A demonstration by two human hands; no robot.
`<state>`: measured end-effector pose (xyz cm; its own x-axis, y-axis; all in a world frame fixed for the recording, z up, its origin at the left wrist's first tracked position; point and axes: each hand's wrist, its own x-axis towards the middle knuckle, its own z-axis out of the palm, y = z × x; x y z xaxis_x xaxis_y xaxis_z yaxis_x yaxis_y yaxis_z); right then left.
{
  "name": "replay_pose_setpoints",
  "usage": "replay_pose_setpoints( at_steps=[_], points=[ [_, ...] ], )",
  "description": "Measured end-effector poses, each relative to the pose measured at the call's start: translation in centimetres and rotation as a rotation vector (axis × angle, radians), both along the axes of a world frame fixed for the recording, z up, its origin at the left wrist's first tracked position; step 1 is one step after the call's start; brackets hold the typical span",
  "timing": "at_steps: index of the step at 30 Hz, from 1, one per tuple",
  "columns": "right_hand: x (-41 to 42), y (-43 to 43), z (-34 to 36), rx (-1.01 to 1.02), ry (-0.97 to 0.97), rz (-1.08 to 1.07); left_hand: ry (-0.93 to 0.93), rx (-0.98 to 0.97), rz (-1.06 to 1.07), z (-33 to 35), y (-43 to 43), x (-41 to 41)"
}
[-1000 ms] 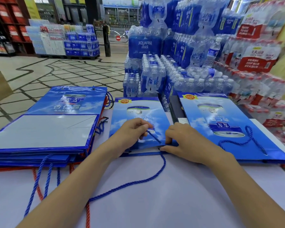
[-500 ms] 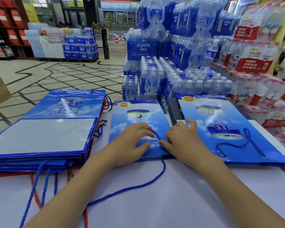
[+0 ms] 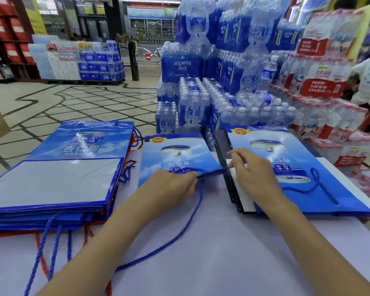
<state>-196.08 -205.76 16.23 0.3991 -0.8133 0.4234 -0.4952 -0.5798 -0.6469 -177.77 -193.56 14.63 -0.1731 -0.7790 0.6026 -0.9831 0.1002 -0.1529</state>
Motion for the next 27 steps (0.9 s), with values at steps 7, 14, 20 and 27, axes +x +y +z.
replay_pose_setpoints(
  at_steps=[7,14,20,27],
  points=[
    [1.3,4.3,3.1,0.706,-0.285,0.266,0.295,-0.234,0.065,2.8,1.3,0.4],
    [3.6,7.2,1.4,1.121,-0.194,0.549,0.101,-0.393,0.125,3.9,1.3,0.6],
    [4.5,7.4,0.3,1.290,-0.254,0.650,0.007,-0.437,0.203,3.6,0.8,0.3],
    [4.8,5.7,0.0,1.332,-0.766,0.525,-0.032,-0.395,0.000,1.4,-0.9,-0.6]
  ],
)
